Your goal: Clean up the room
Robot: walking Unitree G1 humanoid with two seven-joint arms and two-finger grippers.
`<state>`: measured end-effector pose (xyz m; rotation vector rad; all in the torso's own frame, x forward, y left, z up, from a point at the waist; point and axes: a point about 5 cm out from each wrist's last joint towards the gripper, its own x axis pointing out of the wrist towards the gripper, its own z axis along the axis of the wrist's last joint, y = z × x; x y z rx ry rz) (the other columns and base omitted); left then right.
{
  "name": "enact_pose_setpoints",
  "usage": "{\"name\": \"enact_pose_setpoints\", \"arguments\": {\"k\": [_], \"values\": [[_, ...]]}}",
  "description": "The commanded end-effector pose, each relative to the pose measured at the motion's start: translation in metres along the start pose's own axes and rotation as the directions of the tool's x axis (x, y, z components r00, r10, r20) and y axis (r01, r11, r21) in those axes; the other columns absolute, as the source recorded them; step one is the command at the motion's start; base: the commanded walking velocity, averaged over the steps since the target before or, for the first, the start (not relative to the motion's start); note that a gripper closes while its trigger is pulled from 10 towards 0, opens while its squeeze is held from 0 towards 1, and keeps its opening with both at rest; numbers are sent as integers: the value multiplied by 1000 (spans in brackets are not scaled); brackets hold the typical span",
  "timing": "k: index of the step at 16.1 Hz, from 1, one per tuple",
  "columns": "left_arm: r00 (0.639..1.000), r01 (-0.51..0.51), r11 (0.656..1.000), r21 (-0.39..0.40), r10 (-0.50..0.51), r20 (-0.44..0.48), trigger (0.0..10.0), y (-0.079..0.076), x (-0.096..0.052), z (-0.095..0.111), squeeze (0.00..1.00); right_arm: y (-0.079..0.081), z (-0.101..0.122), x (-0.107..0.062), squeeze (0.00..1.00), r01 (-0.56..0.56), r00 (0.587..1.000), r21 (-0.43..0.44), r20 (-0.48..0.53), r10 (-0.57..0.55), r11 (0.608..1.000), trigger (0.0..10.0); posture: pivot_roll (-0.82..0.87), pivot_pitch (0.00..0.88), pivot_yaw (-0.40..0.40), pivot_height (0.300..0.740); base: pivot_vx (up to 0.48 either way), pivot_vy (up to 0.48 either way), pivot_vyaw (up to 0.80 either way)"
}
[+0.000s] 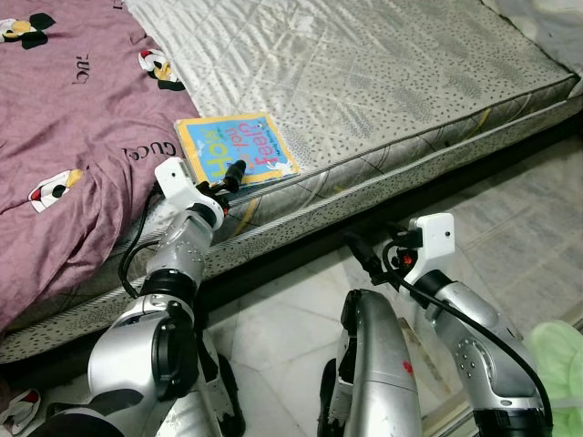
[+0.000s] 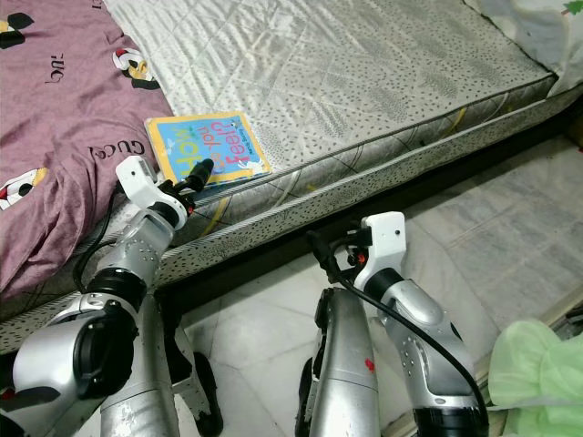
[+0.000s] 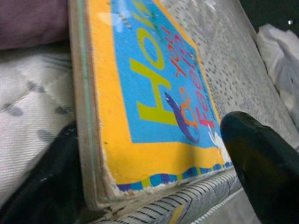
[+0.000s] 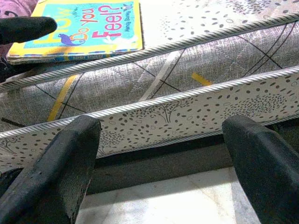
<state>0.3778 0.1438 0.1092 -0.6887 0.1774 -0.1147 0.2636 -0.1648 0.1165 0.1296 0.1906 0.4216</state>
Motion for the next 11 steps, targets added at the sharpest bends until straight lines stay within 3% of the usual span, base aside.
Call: {"name": "enact_pose_setpoints", "arguments": {"k": [1,9,11], "values": [[1000,3,1000,-19,-3,-8,0,1,1,0,0,-5,-3,-9,0,26,1000,-18,-17,-26,1000,10000,-231,199,-35,485,0,0,0],[999,-18,995,-97,22,46,0,12,-1,13,0,-1,0,-4,0,1,1000,-51,-22,-2,999,10000,-211,181,-46,485,0,0,0],[999,-47,992,-113,49,10,0,18,-3,10,0,0,-1,-1,0,-7,1000,-57,-23,5,998,10000,-205,177,-46,485,0,0,0]]}}
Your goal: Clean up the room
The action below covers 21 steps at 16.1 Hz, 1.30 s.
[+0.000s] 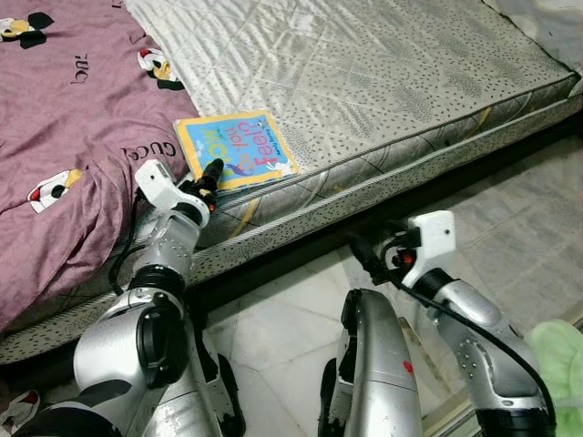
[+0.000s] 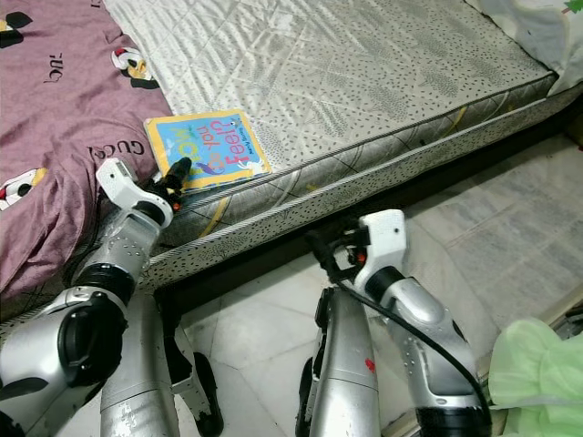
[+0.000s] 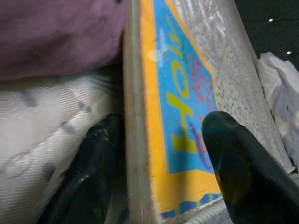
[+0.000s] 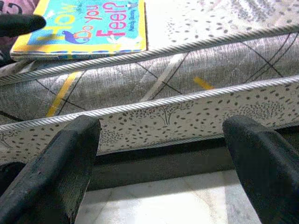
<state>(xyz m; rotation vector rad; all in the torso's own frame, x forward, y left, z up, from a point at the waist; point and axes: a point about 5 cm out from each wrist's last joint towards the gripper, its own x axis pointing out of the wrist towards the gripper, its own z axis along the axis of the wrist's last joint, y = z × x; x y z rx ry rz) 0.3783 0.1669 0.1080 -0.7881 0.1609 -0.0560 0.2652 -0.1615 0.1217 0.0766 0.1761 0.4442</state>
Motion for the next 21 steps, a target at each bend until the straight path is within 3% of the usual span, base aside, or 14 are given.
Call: {"name": "enact_pose_setpoints", "arguments": {"k": [1,7,11,17,19,21], "values": [[999,-13,1000,-14,13,-34,0,1,0,-4,0,-3,-6,-2,0,11,1000,-2,-26,-11,1000,10000,-203,175,-45,485,0,0,0],[999,-12,1000,-7,11,-36,0,3,0,1,0,1,-8,1,0,-2,1000,-12,-25,1,1000,10000,-199,158,-39,485,0,0,0],[1000,-5,1000,7,5,-30,0,2,1,3,0,16,-7,0,0,-161,986,65,-32,163,985,10000,-196,147,-37,485,0,0,0],[1000,24,1000,5,-24,-10,0,-1,2,9,0,19,-3,9,0,-178,984,112,-5,179,978,10000,-176,129,-34,485,0,0,0],[1000,12,1000,24,-12,12,0,2,1,11,0,26,6,17,0,-191,982,111,32,189,975,10000,-172,122,-22,485,0,0,0],[996,37,997,72,-43,73,0,-7,4,22,0,30,5,17,0,-198,980,115,35,195,973,10000,-161,117,-17,485,0,0,0]]}}
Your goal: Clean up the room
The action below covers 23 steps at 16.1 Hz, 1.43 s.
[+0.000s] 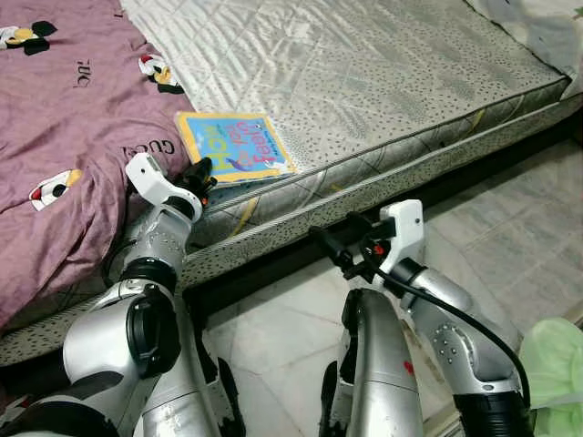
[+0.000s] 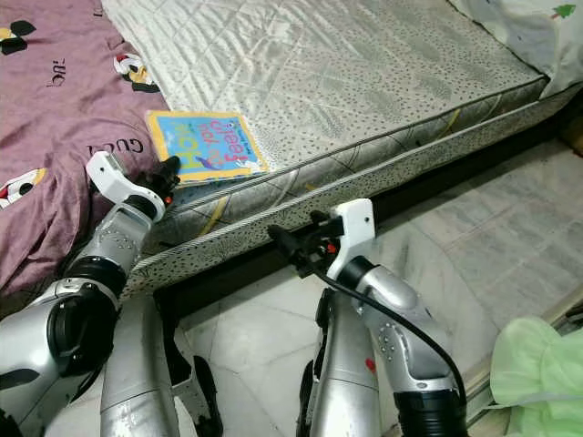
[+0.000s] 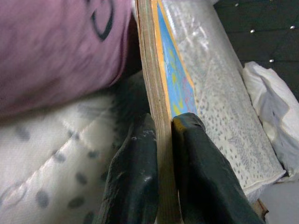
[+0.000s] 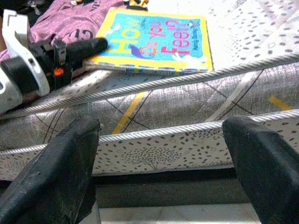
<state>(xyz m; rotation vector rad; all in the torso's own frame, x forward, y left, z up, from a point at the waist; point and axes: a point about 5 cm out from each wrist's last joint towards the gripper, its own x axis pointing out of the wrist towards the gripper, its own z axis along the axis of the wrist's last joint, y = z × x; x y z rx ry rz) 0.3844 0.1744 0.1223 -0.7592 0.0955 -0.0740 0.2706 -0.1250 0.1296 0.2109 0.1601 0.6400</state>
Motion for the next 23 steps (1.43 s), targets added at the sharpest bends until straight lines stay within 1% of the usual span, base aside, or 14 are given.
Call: {"name": "enact_pose_setpoints", "arguments": {"k": [1,3,5,6,7,9,11,12,13,16,17,19,21,23], "values": [[993,79,989,123,-89,78,0,-22,9,22,0,0,-6,-2,0,6,1000,-10,-16,-7,1000,10000,-146,110,-14,485,0,0,0],[969,162,961,225,-198,148,0,-49,16,44,0,2,-7,2,0,9,1000,-24,-3,-9,1000,10000,-120,99,-9,485,0,0,0],[946,181,937,297,-249,207,0,-62,17,63,0,5,-7,8,0,12,1000,-31,11,-12,999,10000,-97,85,5,485,0,0,0],[903,171,886,431,-316,291,0,-74,14,91,0,9,-6,16,0,28,999,-34,36,-27,999,10000,-80,74,16,485,0,0,0],[885,158,856,491,-344,315,0,-79,11,100,0,9,-6,18,0,42,998,-34,47,-40,999,10000,-80,74,16,485,0,0,0],[844,105,771,628,-403,354,0,-82,2,116,0,6,-8,18,0,75,996,-10,56,-74,997,10000,-53,62,26,485,0,0,0],[771,4,611,792,-506,387,0,-86,-21,134,0,-1,-10,18,0,138,988,-9,76,-137,990,10000,-32,54,28,485,0,0,0],[752,-29,575,817,-526,397,0,-86,-29,139,0,-2,-11,19,0,154,985,-3,85,-153,988,10000,-25,50,28,485,0,0,0],[764,-91,527,845,-507,398,0,-77,-39,140,0,-3,-12,20,0,168,982,29,87,-170,985,10000,-10,34,33,485,0,0,0],[808,-238,547,803,-346,476,0,-29,-64,124,0,-3,-14,24,0,184,976,24,114,-185,983,10000,-13,9,30,485,0,0,0],[812,-259,548,796,-323,487,0,-24,-70,119,0,-5,-11,24,0,195,971,28,137,-197,980,10000,-8,9,27,489,0,0,0],[814,-270,546,793,-311,491,0,-24,-77,112,0,-7,-9,25,0,209,967,17,147,-209,978,10000,-3,14,23,509,0,0,0],[826,-259,533,806,-311,471,0,-31,-86,102,0,-9,-8,27,0,221,963,20,157,-221,975,10000,-2,22,23,529,0,0,0],[830,-248,539,805,-311,464,0,-38,-92,100,0,-12,-7,27,0,244,955,23,172,-244,970,10000,-1,29,25,554,0,0,0]]}}
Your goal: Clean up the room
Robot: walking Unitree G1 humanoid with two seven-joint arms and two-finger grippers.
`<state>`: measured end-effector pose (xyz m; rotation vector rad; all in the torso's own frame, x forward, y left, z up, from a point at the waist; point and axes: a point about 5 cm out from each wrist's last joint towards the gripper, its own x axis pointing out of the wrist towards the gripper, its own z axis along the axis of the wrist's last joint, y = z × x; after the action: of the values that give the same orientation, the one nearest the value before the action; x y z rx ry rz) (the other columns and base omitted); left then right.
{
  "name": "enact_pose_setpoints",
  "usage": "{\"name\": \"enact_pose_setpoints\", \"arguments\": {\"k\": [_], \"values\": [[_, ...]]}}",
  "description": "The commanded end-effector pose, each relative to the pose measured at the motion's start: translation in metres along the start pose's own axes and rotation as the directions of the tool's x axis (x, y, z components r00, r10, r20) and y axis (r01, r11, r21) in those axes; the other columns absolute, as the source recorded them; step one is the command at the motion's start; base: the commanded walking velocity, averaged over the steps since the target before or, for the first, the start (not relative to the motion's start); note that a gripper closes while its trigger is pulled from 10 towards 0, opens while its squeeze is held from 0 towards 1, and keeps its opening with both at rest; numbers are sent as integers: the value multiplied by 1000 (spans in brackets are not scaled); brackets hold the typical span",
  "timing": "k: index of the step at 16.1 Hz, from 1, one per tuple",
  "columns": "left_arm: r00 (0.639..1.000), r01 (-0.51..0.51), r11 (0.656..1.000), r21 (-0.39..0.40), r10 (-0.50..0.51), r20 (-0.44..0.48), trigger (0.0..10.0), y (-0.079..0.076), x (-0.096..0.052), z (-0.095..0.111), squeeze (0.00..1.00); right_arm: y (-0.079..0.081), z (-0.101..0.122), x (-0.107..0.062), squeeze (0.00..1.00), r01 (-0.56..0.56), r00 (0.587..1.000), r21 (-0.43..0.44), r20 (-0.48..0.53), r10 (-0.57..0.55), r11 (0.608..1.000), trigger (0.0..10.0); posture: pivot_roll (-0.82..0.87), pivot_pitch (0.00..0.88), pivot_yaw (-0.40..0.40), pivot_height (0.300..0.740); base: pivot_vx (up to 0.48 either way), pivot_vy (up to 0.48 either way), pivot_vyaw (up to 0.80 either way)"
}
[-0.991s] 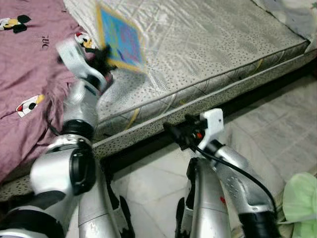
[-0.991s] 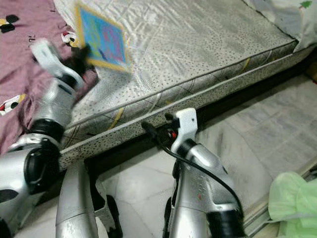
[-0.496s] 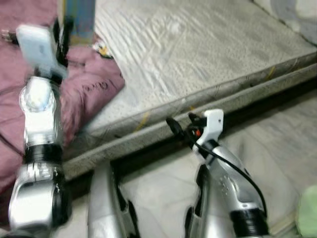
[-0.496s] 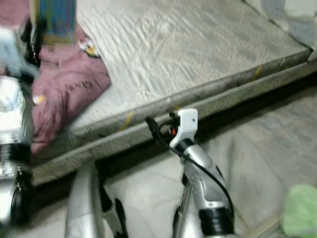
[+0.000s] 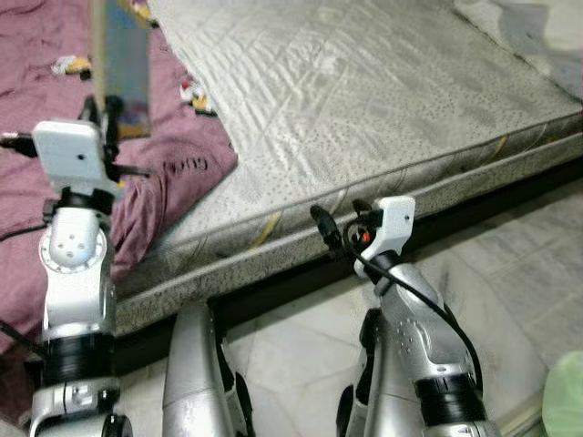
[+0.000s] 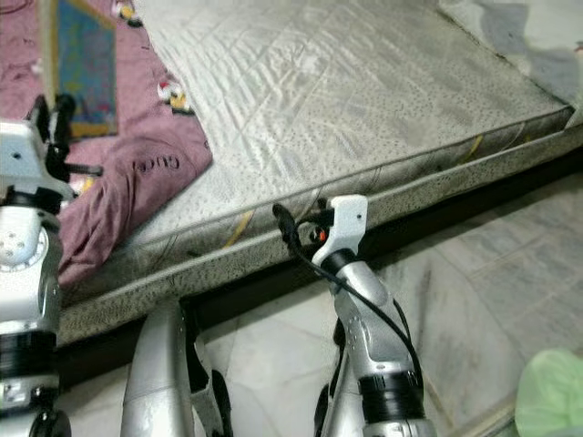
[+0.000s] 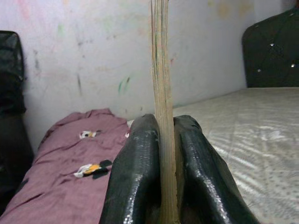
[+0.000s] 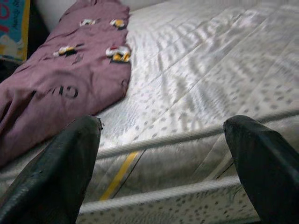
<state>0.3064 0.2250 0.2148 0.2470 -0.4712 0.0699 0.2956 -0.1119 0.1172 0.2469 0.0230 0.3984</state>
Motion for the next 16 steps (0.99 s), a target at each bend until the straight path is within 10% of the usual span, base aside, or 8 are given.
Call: {"name": "enact_pose_setpoints", "arguments": {"k": [1,5,6,7,16], "values": [[999,-11,1000,8,10,46,0,1,1,14,0,-6,2,0,0,34,999,-6,12,-34,999,10000,-2,30,25,564,0,0,0],[1000,13,1000,15,-13,24,0,-6,-2,19,0,-12,2,2,0,69,998,-15,16,-68,998,10000,-2,30,19,614,0,0,0],[999,22,999,31,-20,-41,6941,-10,-8,7,0,-13,0,2,0,72,997,-21,7,-72,997,10000,-2,29,14,629,0,0,0],[997,13,999,29,-11,-78,10000,-11,-11,1,0,-13,0,2,0,73,997,-21,7,-73,997,10000,-2,29,14,639,0,0,0],[967,-30,997,66,46,-251,10000,-32,-46,-22,0,-19,-1,4,0,91,996,-54,-2,-91,994,10000,-15,21,14,740,0,0,0]]}}
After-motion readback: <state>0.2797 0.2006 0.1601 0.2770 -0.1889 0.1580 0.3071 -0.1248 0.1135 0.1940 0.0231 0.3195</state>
